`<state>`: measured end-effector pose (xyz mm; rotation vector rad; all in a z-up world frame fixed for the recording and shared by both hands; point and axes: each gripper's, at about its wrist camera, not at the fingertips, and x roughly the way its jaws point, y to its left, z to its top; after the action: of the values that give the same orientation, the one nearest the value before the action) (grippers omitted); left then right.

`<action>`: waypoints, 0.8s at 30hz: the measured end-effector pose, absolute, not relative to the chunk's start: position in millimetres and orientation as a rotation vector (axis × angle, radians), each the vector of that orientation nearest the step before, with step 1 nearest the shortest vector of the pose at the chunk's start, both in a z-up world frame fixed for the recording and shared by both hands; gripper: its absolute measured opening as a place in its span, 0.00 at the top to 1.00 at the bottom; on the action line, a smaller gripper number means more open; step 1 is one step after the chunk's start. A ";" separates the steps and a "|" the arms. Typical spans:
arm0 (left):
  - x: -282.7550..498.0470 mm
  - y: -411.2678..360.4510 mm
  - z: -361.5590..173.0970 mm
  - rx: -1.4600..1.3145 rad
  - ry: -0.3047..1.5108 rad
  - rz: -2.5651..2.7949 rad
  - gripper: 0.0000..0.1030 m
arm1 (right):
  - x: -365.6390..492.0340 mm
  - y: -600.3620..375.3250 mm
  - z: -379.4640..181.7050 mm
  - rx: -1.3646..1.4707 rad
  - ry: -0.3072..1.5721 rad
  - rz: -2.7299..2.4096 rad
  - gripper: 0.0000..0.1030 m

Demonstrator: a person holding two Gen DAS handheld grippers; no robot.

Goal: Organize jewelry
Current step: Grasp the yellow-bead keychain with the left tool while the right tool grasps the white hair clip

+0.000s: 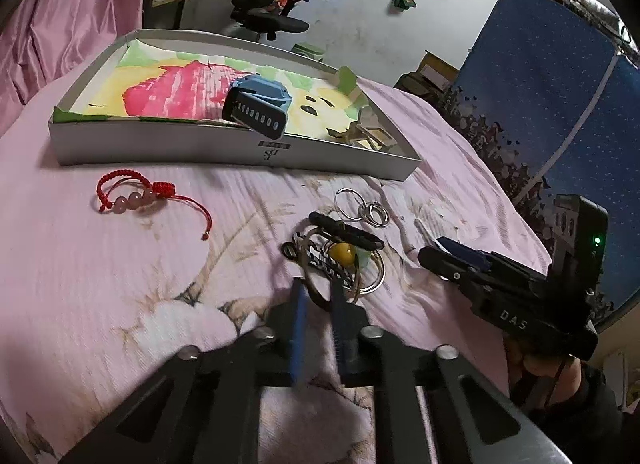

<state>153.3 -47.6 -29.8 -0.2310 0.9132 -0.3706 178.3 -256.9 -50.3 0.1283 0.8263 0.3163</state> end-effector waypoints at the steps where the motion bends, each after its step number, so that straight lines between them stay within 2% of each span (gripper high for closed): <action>1: 152.2 -48.0 -29.2 -0.230 0.909 -0.372 0.93 | 178.4 -257.9 -50.6 0.130 0.827 0.313 0.75; 4: 147.6 -50.2 -25.2 -0.221 0.889 -0.387 0.95 | 178.6 -259.9 -51.1 0.142 0.829 0.309 0.84; 6: 144.2 -52.5 -21.3 -0.209 0.875 -0.393 0.95 | 177.9 -260.7 -50.8 0.150 0.826 0.309 0.86; 24: 123.3 -51.0 30.4 -0.180 0.734 -0.391 0.95 | 163.5 -258.1 -31.8 0.147 0.692 0.361 0.86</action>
<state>123.3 -51.0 30.4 -0.1802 0.7341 -0.3909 163.5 -258.1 -31.8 0.1469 0.6920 0.3611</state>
